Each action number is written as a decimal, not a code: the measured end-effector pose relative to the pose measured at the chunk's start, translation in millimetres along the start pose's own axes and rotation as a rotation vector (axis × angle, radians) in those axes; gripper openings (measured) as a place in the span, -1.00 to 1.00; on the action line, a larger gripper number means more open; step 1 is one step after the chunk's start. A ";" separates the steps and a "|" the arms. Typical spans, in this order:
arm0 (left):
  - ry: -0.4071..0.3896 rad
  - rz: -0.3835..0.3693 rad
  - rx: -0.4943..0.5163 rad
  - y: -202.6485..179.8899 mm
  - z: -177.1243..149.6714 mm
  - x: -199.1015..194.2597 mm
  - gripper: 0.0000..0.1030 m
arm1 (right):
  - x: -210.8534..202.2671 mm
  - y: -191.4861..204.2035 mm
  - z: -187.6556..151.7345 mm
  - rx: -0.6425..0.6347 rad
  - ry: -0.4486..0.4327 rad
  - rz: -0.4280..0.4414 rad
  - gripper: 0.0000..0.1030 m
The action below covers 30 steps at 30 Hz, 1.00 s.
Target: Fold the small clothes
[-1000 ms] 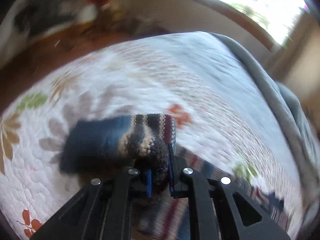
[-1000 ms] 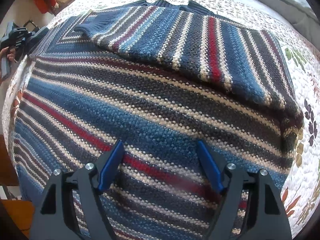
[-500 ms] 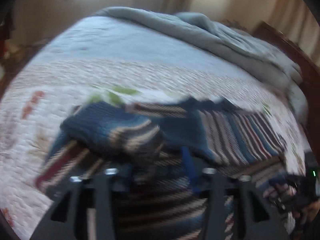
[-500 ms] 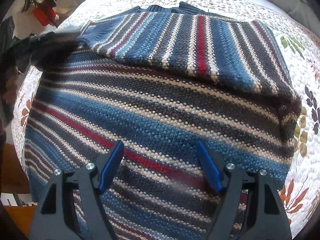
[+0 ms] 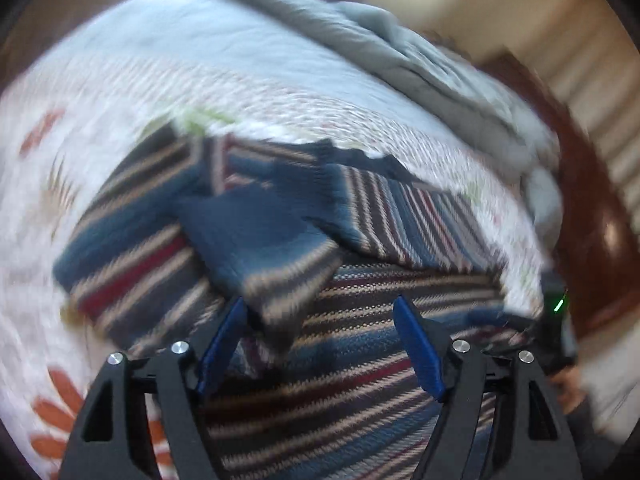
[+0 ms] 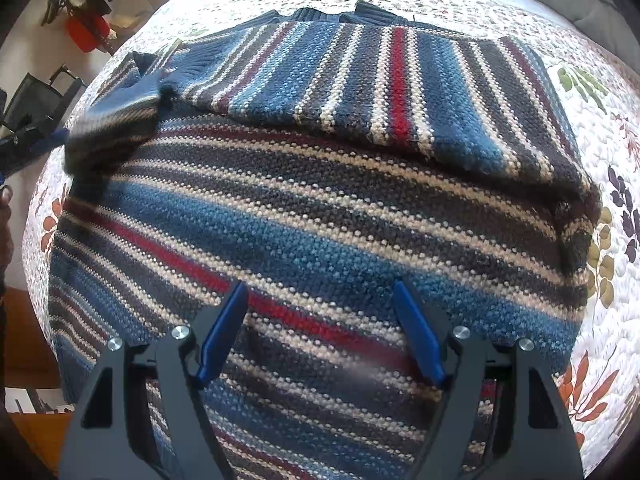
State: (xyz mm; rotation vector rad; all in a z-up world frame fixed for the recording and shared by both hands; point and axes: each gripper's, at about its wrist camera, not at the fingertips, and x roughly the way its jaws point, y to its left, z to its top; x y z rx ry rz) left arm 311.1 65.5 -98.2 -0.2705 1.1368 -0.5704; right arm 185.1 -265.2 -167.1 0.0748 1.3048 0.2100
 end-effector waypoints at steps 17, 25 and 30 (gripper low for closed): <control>0.082 0.015 -0.315 54.0 23.8 59.3 -0.30 | 5.5 1.0 4.9 0.001 0.006 0.019 0.51; -0.108 0.119 0.034 -36.9 7.8 32.0 -0.66 | 3.7 2.2 3.7 0.008 -0.003 0.023 0.51; 0.061 0.026 0.355 -112.3 -35.7 51.8 -0.01 | -2.8 -4.1 -0.9 0.034 -0.003 0.032 0.50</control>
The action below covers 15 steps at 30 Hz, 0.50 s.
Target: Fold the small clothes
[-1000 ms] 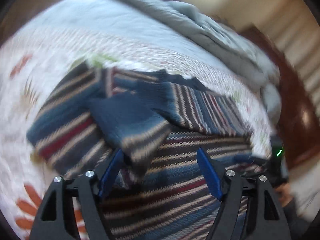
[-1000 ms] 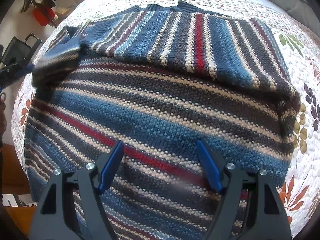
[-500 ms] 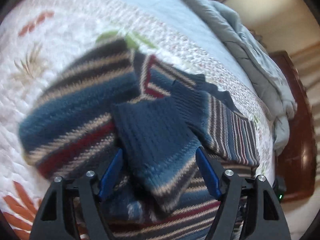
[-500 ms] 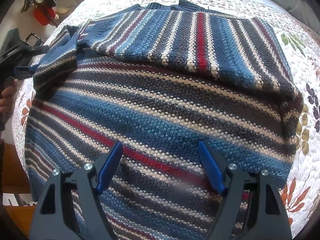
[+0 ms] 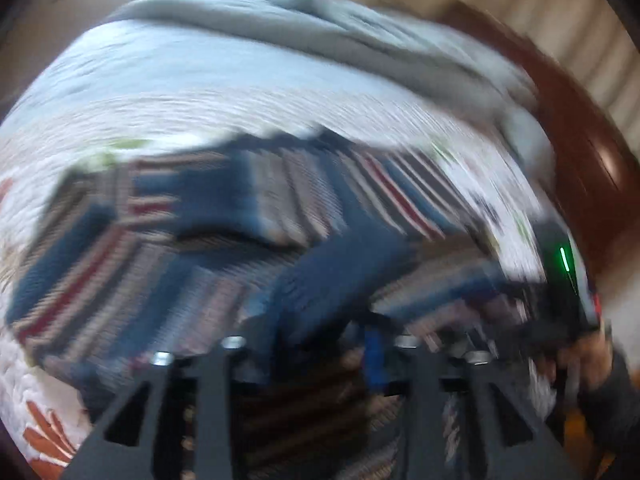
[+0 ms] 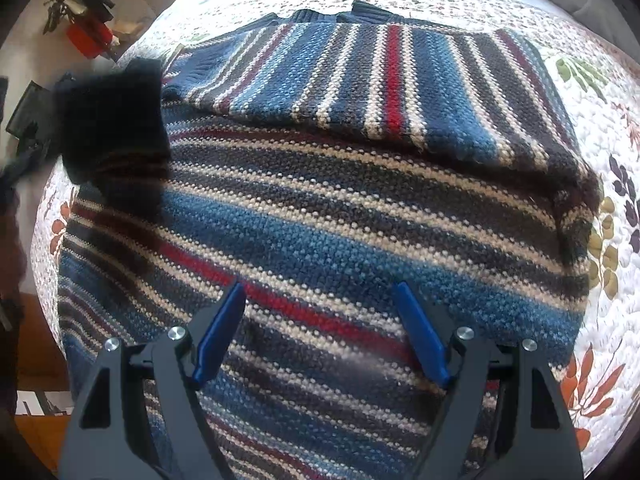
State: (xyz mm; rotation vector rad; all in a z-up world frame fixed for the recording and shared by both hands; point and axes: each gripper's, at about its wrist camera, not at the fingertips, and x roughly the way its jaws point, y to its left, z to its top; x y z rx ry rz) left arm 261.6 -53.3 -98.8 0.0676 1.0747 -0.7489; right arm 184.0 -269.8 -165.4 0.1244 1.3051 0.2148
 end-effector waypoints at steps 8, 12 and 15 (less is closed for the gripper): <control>0.009 -0.026 -0.059 7.9 -19.0 -16.2 0.24 | -18.6 -0.6 -3.8 0.034 0.002 0.026 0.50; 0.006 0.174 -0.181 52.4 -23.7 -23.5 0.24 | -24.1 25.5 -2.7 0.008 0.015 0.077 0.50; 0.018 0.220 -0.255 78.1 -31.6 -24.5 0.24 | -14.8 53.0 -1.0 -0.021 0.052 0.086 0.50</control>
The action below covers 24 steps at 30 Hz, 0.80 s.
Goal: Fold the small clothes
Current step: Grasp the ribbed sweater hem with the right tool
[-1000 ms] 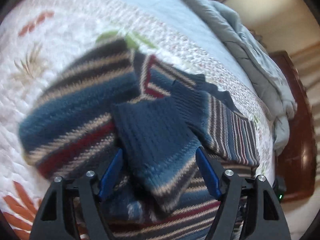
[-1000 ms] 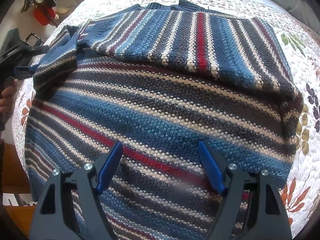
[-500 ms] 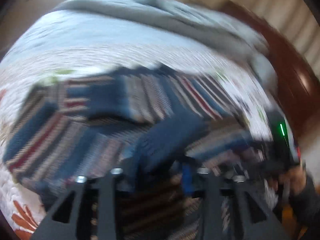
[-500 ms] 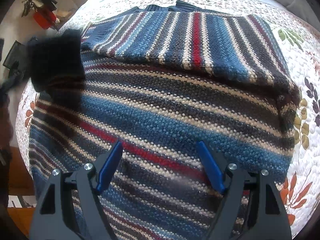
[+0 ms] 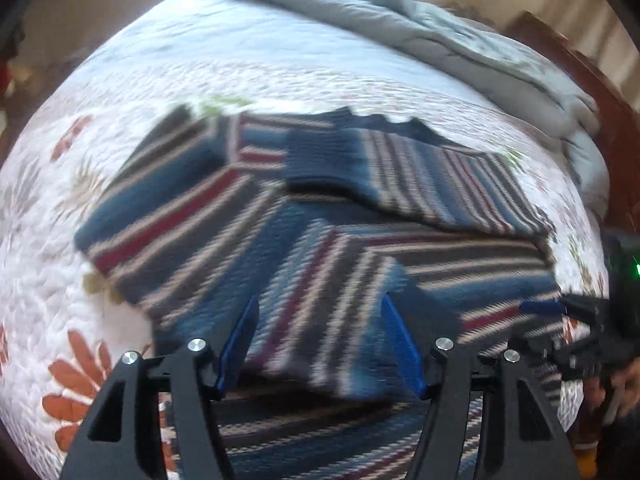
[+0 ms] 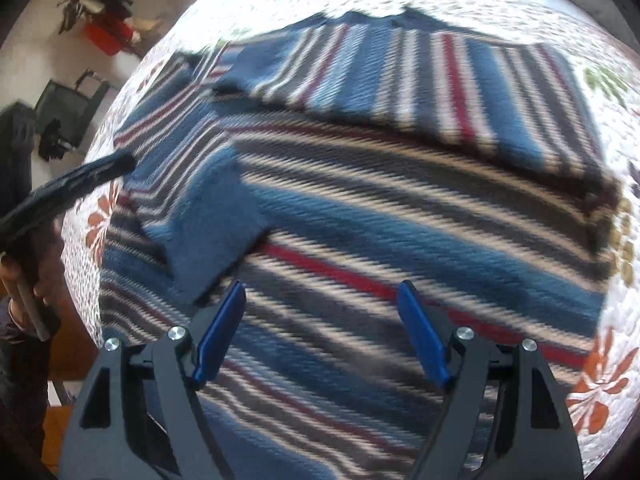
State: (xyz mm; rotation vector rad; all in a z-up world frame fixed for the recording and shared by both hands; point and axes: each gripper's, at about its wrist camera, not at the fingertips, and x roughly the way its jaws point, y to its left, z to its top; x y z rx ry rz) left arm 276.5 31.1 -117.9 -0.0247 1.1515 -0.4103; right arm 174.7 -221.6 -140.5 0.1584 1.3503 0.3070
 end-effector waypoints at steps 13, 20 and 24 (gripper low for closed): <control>0.017 0.090 -0.046 22.5 -12.2 4.2 0.24 | 52.7 60.1 28.1 -0.007 0.130 -0.071 0.45; 0.004 0.094 -0.105 41.3 -13.1 -2.6 0.30 | 53.2 68.1 33.5 0.003 0.028 -0.029 -0.72; -0.035 0.089 -0.147 50.8 -12.6 -12.9 0.30 | 33.4 59.5 35.9 -0.019 -0.009 0.033 -0.84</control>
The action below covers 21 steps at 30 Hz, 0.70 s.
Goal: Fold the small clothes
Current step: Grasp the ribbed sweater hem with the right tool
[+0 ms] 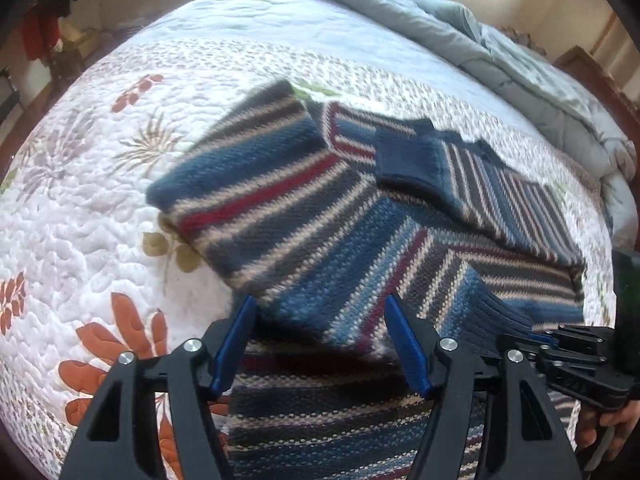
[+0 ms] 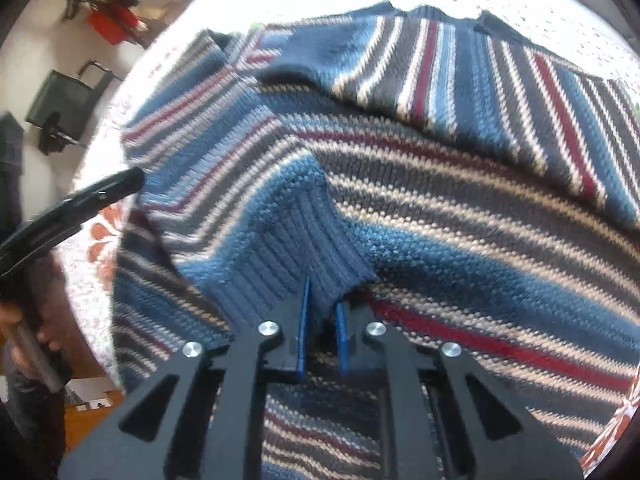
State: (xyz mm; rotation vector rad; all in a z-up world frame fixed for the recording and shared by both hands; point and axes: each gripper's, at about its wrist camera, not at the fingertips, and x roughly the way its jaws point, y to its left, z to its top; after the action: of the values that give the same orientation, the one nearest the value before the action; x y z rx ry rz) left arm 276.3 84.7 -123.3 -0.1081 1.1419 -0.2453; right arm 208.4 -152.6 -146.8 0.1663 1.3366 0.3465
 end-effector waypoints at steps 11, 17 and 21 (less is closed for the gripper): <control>-0.056 -0.005 0.009 -9.5 5.5 -6.5 0.40 | -116.6 -86.2 25.4 0.059 -0.248 -0.181 -0.88; -0.027 0.072 0.077 -26.2 2.0 16.7 0.40 | -84.5 -141.7 22.6 0.144 -0.165 -0.242 -0.41; -0.029 0.111 0.112 -28.5 0.1 21.5 0.40 | -78.2 -151.4 8.8 0.175 -0.155 -0.124 0.12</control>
State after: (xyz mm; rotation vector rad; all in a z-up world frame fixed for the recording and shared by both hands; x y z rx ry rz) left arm 280.9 51.8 -136.4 0.0507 1.0997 -0.2077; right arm 224.9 -320.4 -120.3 0.2507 1.2167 0.1091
